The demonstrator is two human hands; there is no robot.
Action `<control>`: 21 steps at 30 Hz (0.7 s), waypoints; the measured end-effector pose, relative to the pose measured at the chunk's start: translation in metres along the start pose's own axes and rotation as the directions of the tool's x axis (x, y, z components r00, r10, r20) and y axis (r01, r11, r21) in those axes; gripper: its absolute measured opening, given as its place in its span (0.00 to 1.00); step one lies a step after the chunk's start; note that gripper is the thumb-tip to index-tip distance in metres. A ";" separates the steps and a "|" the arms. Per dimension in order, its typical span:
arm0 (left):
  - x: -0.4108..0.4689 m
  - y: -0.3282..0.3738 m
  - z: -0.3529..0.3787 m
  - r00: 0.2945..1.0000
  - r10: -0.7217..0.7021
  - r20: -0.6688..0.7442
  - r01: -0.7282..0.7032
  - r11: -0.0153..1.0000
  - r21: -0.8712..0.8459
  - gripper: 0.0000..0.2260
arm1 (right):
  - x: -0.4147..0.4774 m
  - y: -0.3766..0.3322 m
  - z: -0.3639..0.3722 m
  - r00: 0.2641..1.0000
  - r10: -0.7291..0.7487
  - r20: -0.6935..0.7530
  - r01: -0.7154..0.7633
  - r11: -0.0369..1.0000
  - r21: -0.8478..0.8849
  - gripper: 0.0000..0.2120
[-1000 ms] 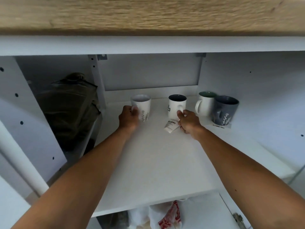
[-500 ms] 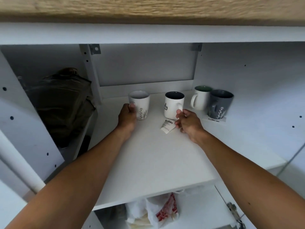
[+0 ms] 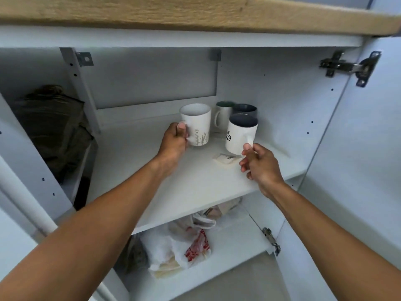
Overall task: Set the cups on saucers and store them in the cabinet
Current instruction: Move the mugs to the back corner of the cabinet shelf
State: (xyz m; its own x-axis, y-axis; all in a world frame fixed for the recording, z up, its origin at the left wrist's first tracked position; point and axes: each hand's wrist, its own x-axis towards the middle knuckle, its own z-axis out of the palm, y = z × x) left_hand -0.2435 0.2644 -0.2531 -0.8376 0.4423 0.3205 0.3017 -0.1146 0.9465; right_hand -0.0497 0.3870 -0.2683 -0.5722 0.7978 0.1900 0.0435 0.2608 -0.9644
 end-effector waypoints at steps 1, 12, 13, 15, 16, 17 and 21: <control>-0.004 0.006 0.010 1.000 -0.003 0.022 0.004 1.000 -0.016 0.14 | -0.004 0.000 -0.009 1.000 0.003 -0.026 -0.003 1.000 -0.010 0.14; -0.020 0.016 0.088 0.972 -0.046 0.232 0.051 0.999 -0.015 0.13 | -0.004 0.007 -0.065 0.981 0.016 -0.195 -0.038 0.994 -0.106 0.15; -0.021 0.015 0.092 0.968 -0.050 0.245 0.057 0.998 -0.024 0.13 | -0.003 0.009 -0.066 0.980 0.019 -0.200 -0.041 0.993 -0.109 0.15; -0.021 0.013 0.101 0.961 -0.049 0.272 0.058 0.998 -0.025 0.12 | 0.000 0.012 -0.068 0.977 0.025 -0.211 -0.051 0.992 -0.119 0.16; -0.020 0.011 0.105 0.957 -0.050 0.284 0.055 0.998 -0.010 0.12 | 0.002 0.014 -0.069 0.976 0.028 -0.217 -0.056 0.990 -0.126 0.16; -0.018 0.009 0.109 0.954 -0.055 0.294 0.057 0.998 0.003 0.12 | 0.004 0.017 -0.069 0.975 0.031 -0.222 -0.061 0.990 -0.129 0.17; -0.012 0.003 0.125 0.948 -0.067 0.310 0.063 0.998 0.024 0.13 | 0.011 0.028 -0.068 0.974 0.047 -0.223 -0.075 0.990 -0.118 0.16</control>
State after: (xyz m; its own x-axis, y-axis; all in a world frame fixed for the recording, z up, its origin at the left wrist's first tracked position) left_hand -0.1754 0.3701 -0.2591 -0.6732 0.7033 0.2285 0.2591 -0.0651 0.9637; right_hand 0.0013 0.4401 -0.2804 -0.3729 0.9102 0.1804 0.1828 0.2626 -0.9474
